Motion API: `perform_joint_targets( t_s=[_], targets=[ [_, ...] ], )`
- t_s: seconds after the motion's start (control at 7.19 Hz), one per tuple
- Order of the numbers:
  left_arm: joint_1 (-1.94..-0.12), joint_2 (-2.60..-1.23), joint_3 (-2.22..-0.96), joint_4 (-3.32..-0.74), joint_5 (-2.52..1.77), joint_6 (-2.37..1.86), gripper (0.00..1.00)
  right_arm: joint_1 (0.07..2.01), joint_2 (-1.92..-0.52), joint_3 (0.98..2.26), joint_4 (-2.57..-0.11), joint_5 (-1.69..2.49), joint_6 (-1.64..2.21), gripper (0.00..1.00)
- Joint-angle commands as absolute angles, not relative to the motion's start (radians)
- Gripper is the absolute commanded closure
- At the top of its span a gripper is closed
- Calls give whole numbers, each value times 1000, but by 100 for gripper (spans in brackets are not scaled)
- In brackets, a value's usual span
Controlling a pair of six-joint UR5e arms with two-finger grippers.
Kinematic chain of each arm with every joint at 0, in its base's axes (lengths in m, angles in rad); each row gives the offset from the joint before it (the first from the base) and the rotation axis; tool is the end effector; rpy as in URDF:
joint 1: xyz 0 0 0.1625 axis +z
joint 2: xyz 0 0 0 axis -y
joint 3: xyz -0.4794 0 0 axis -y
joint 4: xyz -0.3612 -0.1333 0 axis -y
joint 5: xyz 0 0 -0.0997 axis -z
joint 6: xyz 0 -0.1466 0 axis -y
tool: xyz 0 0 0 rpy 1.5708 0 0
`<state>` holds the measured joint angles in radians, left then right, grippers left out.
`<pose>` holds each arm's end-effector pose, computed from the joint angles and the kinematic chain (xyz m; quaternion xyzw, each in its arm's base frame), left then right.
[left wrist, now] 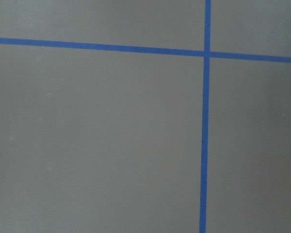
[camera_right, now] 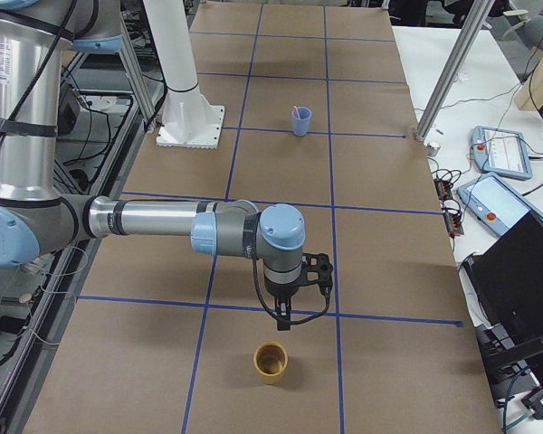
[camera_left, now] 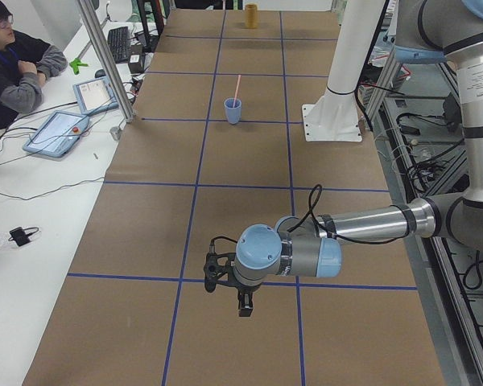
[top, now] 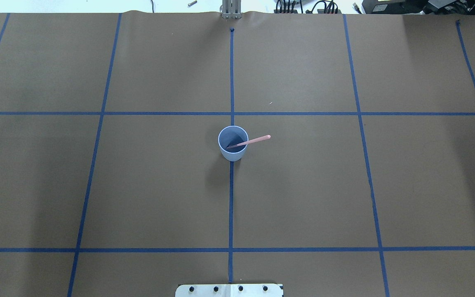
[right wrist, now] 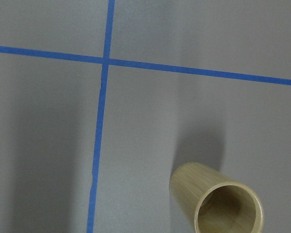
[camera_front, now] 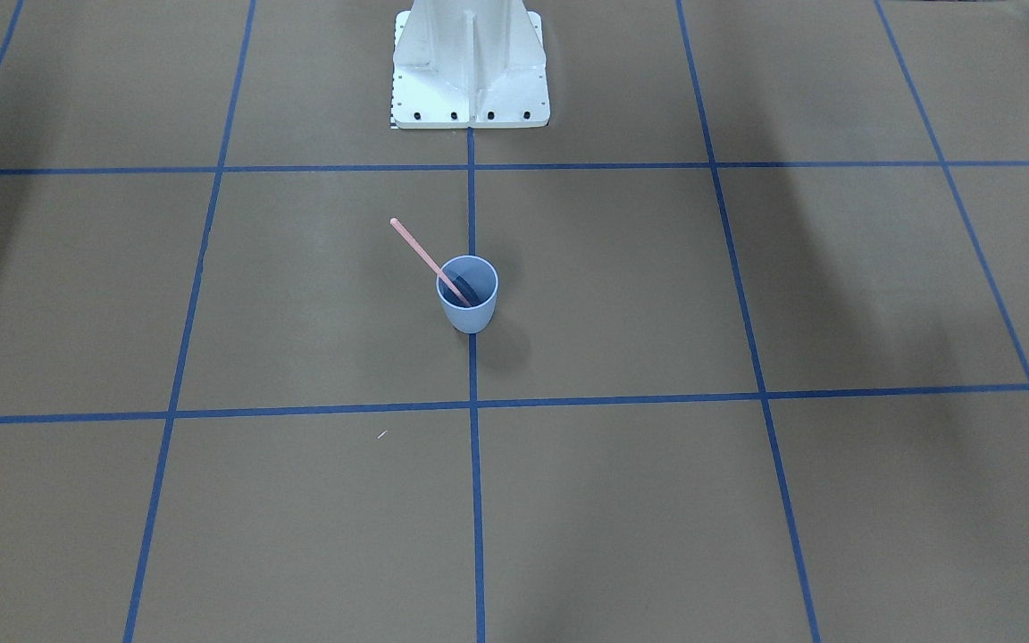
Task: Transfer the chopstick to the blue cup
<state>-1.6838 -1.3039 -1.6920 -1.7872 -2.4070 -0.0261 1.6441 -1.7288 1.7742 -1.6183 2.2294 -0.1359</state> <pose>-0.0624 -0.3324 0.7683 0.0499 0.4040 -0.0492 0.9121 0.0716 -0.3806 0.7357 0.0328 -0.3217 -0.0293 0.9458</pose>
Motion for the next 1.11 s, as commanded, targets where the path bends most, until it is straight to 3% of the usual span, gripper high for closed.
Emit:
perform_joint_targets(
  t_s=[0.0,0.97],
  targets=[
    [-1684,-1302,-1692,-1787,-2407,-26,1,1644,-1729,1775,-1618,2256,-137,0],
    [-1686,-1302,-1692,-1786,-2407,-26,1,1644,-1735,1792,-1620,2256,-137,0]
  ],
)
